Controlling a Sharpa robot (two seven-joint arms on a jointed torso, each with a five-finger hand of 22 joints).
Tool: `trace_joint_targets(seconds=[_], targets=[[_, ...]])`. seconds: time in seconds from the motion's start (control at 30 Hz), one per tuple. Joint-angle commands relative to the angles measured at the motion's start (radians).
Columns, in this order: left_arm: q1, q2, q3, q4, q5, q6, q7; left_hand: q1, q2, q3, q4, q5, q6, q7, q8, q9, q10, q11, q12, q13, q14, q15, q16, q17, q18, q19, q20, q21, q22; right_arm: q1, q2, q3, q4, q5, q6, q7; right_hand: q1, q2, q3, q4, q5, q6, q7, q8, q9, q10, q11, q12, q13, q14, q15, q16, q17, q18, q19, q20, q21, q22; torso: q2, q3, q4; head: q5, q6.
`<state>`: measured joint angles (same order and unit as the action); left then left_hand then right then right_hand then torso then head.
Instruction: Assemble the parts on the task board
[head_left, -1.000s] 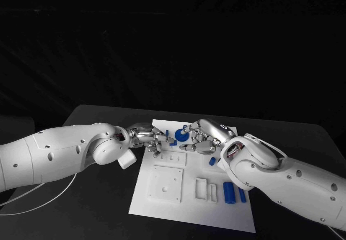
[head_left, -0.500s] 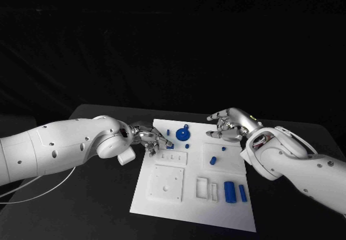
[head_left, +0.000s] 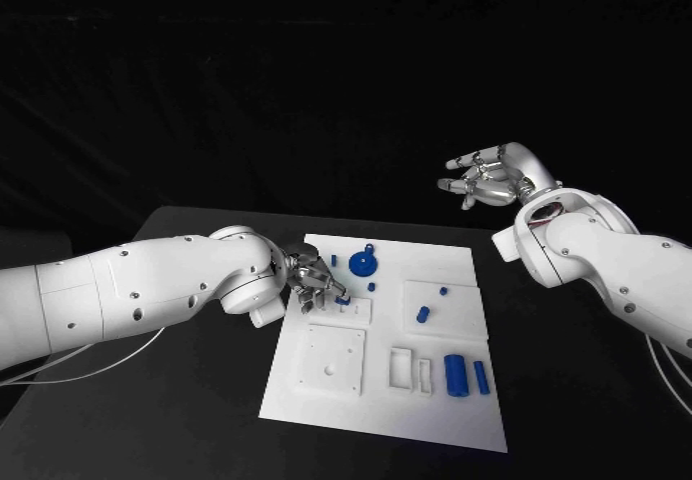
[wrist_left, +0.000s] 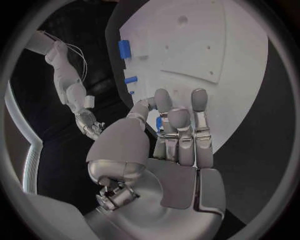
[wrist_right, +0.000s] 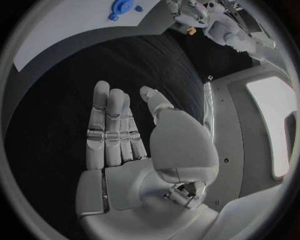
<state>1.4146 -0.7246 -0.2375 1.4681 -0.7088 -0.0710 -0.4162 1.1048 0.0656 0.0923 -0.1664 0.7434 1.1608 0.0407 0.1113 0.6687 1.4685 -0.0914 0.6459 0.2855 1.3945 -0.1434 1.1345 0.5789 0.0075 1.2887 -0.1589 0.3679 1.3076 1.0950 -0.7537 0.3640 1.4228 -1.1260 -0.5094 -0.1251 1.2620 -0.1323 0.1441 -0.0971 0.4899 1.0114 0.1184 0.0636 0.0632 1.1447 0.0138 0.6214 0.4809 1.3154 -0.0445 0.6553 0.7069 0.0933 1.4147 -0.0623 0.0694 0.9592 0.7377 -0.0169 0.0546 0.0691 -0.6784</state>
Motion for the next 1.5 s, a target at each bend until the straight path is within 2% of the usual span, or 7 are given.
trace_joint_targets(seconds=[0.03, 0.33, 0.7, 0.9, 1.5], targets=[[0.001, 0.013, -0.002, 0.011, -0.09, -0.088, -0.076, -0.007, 0.002, 0.073, -0.071, 0.007, 0.075, -0.068, 0.008, 0.279, 0.046, -0.009, 0.01, 0.006, 0.008, -0.001, 0.0, 0.007, 0.0, 0.01, 0.0, 0.009, 0.018, 0.01, 0.015, 0.002, -0.025, 0.161, -0.074, 0.112, -0.002, 0.013, -0.014, -0.01, 0.012, 0.003, 0.001, -0.002, 0.0, -0.007, 0.003, 0.006, -0.034, -0.007, 0.003, -0.012, -0.017, -0.012, -0.01, 0.002, 0.002, -0.051, -0.001, 0.001, 0.002, 0.0, -0.005], [0.001, 0.025, -0.005, 0.026, -0.122, -0.119, -0.106, -0.015, 0.0, 0.074, -0.071, 0.009, 0.091, -0.074, 0.012, 0.299, 0.046, -0.01, 0.024, 0.017, 0.011, -0.001, 0.008, 0.028, 0.001, 0.01, 0.001, 0.016, 0.019, 0.019, 0.032, 0.003, -0.054, 0.192, -0.085, 0.133, -0.005, 0.019, -0.021, -0.027, 0.023, 0.003, 0.002, -0.001, 0.0, -0.023, 0.007, 0.019, -0.089, -0.02, 0.007, -0.018, -0.036, -0.015, -0.024, 0.005, 0.019, -0.113, 0.001, -0.0007, 0.0006, 0.002, -0.011], [0.0, 0.031, -0.006, 0.034, -0.143, -0.098, -0.109, -0.016, -0.001, 0.073, -0.071, 0.009, 0.114, -0.081, 0.023, 0.324, 0.046, -0.009, 0.04, 0.026, 0.018, 0.002, 0.012, 0.044, 0.007, 0.009, 0.007, 0.023, 0.018, 0.021, 0.036, 0.003, -0.071, 0.196, -0.073, 0.13, -0.004, 0.019, -0.022, -0.032, 0.036, -0.002, 0.005, -0.001, 0.0, -0.032, 0.011, 0.014, -0.114, -0.032, 0.012, -0.025, -0.05, -0.015, -0.041, 0.009, 0.026, -0.135, 0.001, 0.0004, -0.0002, 0.005, -0.018], [-0.001, 0.036, -0.006, 0.033, -0.145, -0.085, -0.117, -0.015, -0.003, 0.077, -0.076, 0.019, 0.116, -0.081, 0.022, 0.331, 0.046, -0.009, 0.044, 0.028, 0.02, 0.003, 0.017, 0.057, 0.01, 0.009, 0.009, 0.027, 0.019, 0.022, 0.038, 0.003, -0.078, 0.196, -0.068, 0.128, -0.004, 0.019, -0.02, -0.034, 0.048, -0.002, 0.005, -0.001, 0.0, -0.035, 0.013, 0.012, -0.121, -0.036, 0.013, -0.027, -0.053, -0.015, -0.046, 0.011, 0.028, -0.141, 0.001, 0.0004, -0.0004, 0.006, -0.021], [-0.013, 0.05, -0.006, 0.018, -0.152, -0.063, -0.136, -0.021, -0.005, 0.088, -0.087, 0.033, 0.121, -0.081, 0.017, 0.339, 0.046, -0.008, 0.046, 0.028, 0.021, 0.004, 0.019, 0.067, 0.014, 0.003, 0.011, 0.038, 0.019, 0.022, 0.045, 0.003, -0.09, 0.197, -0.056, 0.133, -0.009, 0.02, -0.013, -0.04, 0.061, -0.002, 0.006, -0.001, 0.0, -0.036, 0.014, 0.007, -0.142, -0.044, 0.015, -0.03, -0.063, -0.015, -0.057, 0.013, 0.038, -0.155, 0.001, 0.0, -0.0002, 0.005, -0.027]])
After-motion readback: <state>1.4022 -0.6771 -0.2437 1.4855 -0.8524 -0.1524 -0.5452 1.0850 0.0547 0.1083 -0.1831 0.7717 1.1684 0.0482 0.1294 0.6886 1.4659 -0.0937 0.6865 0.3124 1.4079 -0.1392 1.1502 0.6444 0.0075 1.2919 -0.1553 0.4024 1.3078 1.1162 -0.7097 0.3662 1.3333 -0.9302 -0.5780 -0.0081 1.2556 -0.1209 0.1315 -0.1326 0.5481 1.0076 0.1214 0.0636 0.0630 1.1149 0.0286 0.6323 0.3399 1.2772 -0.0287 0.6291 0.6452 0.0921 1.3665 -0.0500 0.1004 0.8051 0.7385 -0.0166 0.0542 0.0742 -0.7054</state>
